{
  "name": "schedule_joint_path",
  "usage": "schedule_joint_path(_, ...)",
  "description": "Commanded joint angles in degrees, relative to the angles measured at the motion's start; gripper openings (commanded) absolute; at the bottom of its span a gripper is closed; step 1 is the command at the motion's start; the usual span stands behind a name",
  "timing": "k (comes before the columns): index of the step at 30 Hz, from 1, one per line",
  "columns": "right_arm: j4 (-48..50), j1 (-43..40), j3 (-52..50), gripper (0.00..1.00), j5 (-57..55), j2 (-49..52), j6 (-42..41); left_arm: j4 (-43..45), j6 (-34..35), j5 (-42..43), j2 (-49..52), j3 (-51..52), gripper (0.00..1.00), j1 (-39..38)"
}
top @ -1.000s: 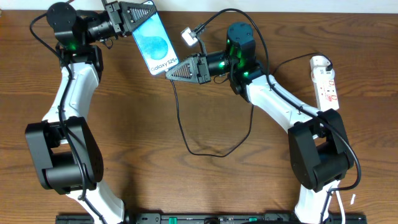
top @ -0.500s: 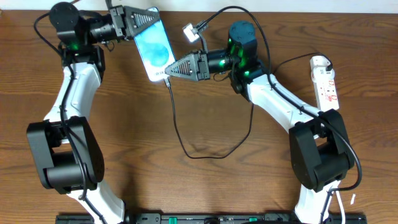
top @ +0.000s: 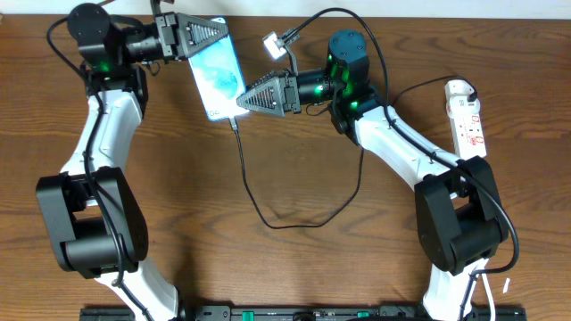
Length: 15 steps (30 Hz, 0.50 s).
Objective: Plug charger to phone and switch on socket
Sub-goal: 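Open the right gripper to release the inserted plug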
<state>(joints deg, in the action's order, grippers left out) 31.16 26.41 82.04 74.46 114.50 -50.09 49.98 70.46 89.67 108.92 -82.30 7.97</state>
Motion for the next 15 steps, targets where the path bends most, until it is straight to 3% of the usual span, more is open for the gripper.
schedule_joint_path(1,0.15,-0.61,1.31,0.68,0.52,-0.26,0.9,0.46,-0.04,0.35,-1.33,-0.44,0.08,1.4)
schedule_joint_path(8,0.13,-1.7,1.31,0.8,0.5,-0.26,1.53,0.44,2.32,0.35,-1.33,-0.44,0.07,3.52)
schedule_joint_path(12,-0.33,-2.78,1.31,0.99,0.48,-0.26,2.45,0.26,3.91,0.35,-1.33,-0.44,0.07,4.63)
schedule_joint_path(15,-4.09,-3.5,1.31,0.99,-1.07,-0.26,4.83,0.26,4.7,0.35,-1.33,-0.44,0.07,4.98)
